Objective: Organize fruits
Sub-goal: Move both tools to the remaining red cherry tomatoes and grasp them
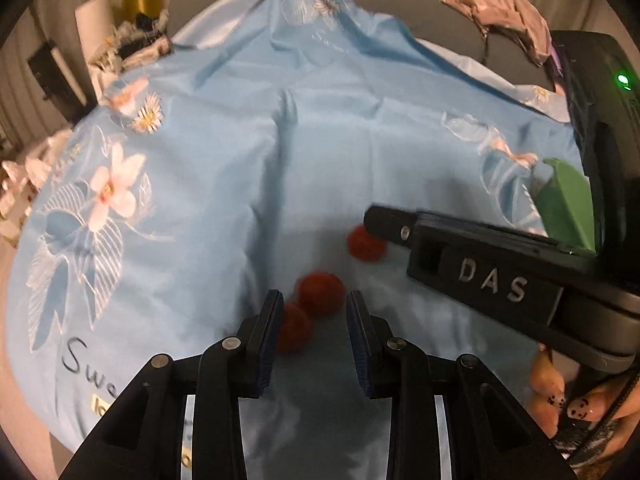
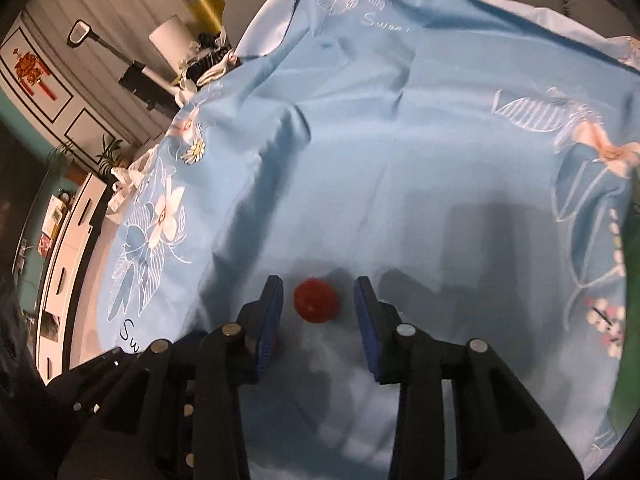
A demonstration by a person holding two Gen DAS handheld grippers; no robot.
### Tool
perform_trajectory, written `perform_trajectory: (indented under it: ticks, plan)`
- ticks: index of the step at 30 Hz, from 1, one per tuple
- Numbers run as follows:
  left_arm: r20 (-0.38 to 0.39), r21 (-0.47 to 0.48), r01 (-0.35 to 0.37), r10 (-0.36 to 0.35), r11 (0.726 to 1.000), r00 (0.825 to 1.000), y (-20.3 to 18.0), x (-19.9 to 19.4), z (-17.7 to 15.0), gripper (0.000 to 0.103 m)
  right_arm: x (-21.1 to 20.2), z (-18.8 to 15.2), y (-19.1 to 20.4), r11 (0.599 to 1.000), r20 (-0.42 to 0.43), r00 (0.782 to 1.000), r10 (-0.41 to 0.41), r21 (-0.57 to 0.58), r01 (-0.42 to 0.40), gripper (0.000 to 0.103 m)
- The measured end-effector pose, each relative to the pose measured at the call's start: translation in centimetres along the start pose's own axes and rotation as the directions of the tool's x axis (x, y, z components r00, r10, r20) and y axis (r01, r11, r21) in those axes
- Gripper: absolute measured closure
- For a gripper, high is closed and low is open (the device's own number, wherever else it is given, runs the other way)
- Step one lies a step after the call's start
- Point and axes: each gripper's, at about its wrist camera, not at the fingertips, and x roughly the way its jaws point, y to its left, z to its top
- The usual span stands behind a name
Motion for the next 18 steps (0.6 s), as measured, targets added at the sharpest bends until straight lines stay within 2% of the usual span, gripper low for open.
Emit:
perform_trajectory:
  ticks: [5,8,12,14,18]
  plan:
    - [-0.004,-0.012,0.015,-0.015,1.0,1.0,0.6,0.3,0.1,0.073,1.6,0.1,0.2,1.0,-0.04,0.999,-0.017,-0.011,0.017,0.069]
    - [-0.005,-0.011,0.079,-0.079,0.997,0.997,0.6,0.0,0.1,0.073,2.5,0.1,0.3,1.0,-0.062,0.998,-0.021,-0.011,0.021,0.075]
    - [-0.022,-0.04,0.134,-0.135,0.99,0.991,1.2,-0.1,0.6,0.073,2.4,0.1,0.1,1.0,-0.051,0.998,-0.025,-0.002,0.025,0.076]
    - [-0.031,-0.054,0.124,-0.126,0.991,0.992,1.4,0.1,0.8,0.073,2.1,0.1,-0.4,0.999,-0.048,0.998,-0.028,0.022,0.029,0.076]
    - [-0.041,-0.074,0.119,-0.122,0.99,0.992,1.8,-0.6,1.2,0.073,-0.6,0.4,-1.7,0.998,0.017,1.0,0.001,0.061,-0.002,0.076]
